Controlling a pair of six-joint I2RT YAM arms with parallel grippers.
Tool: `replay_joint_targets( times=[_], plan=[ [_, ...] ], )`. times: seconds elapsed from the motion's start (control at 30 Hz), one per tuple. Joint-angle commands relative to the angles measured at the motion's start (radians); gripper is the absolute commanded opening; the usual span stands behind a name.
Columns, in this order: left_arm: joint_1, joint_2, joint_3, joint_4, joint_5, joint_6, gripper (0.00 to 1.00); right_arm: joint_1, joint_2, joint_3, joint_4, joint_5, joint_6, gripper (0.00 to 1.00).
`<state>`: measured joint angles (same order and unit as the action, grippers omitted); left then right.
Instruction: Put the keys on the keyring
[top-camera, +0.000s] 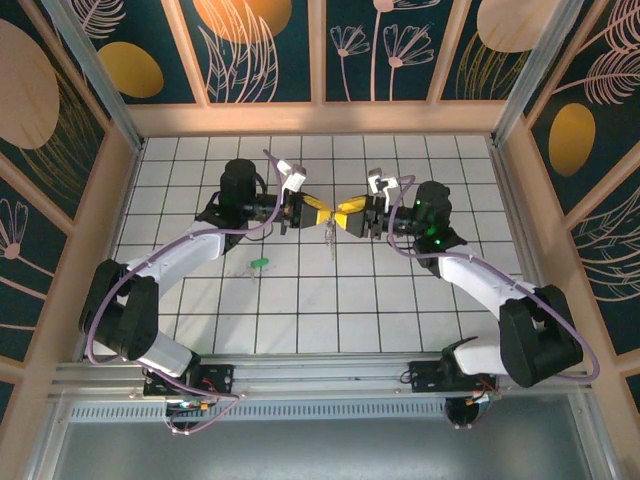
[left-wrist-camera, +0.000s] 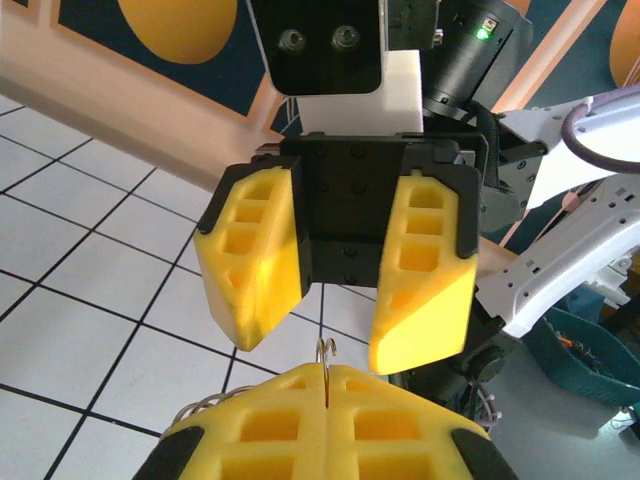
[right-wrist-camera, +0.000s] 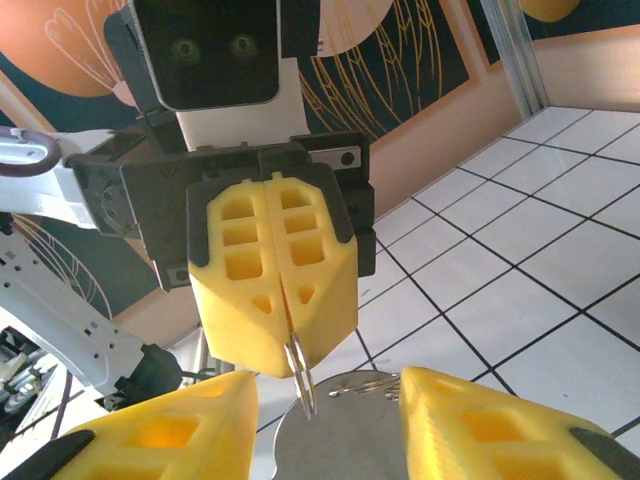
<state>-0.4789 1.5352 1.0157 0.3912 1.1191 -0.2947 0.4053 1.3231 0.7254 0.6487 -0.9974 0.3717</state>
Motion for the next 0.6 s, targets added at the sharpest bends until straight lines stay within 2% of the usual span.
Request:
replay_joint_targets(
  times=[0.0, 0.13, 0.33, 0.47, 0.57],
  plan=[
    [-0.007, 0.006, 0.043, -0.003, 0.030, 0.026, 0.00, 0.013, 0.011, 0.036, 0.046, -0.030, 0.003, 0.37],
    [-0.009, 0.008, 0.047, -0.010, 0.030, 0.032, 0.00, 0.016, 0.013, 0.040, 0.051, -0.032, 0.004, 0.28],
    [-0.013, 0.013, 0.049, -0.010, 0.024, 0.034, 0.00, 0.020, 0.013, 0.039, 0.048, -0.046, -0.002, 0.00],
    [-0.013, 0.007, 0.045, 0.000, -0.013, 0.025, 0.00, 0.019, 0.002, 0.029, 0.035, -0.025, -0.015, 0.00],
    [-0.012, -0.031, 0.007, 0.076, -0.122, -0.025, 0.13, 0.009, -0.011, 0.015, 0.027, 0.027, -0.024, 0.00]
  ],
)
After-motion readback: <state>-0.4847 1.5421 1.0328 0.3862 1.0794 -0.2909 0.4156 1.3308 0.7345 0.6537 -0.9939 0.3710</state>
